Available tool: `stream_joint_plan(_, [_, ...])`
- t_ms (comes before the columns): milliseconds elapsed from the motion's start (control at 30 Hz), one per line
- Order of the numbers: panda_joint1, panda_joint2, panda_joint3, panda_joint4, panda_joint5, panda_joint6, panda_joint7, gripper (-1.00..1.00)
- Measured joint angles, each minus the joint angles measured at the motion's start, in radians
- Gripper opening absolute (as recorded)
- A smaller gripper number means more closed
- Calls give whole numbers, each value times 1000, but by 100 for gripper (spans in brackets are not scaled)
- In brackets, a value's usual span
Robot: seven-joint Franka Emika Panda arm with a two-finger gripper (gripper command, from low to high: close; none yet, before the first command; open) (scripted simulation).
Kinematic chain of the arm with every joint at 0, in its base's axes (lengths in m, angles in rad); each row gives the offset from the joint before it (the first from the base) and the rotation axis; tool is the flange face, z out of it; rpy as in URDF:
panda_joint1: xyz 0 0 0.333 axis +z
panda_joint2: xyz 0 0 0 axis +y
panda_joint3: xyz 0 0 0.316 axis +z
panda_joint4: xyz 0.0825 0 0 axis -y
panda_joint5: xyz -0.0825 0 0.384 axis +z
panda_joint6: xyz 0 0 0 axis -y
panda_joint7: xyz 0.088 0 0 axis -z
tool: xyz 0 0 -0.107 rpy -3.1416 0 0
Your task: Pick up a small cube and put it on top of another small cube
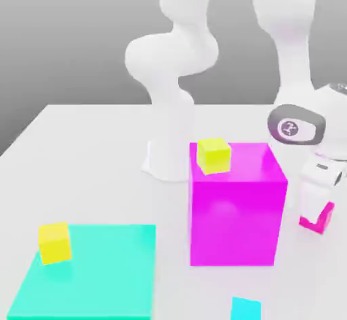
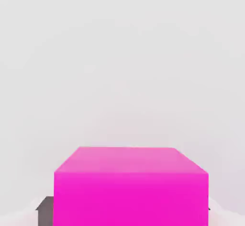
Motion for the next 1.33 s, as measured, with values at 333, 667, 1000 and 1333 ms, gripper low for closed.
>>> stream_joint_plan(333, [-193,-194,-23,146,206,-382,-390,-100])
stream_joint_plan(667, [-303,-465,-191,234,319,-768,-836,-100])
stream_joint_plan(1000, [-348,-812,-322,105,292,-947,-1103,-100])
stream_joint_plan(1333, [-352,-851,-292,-107,260,-730,-1097,100])
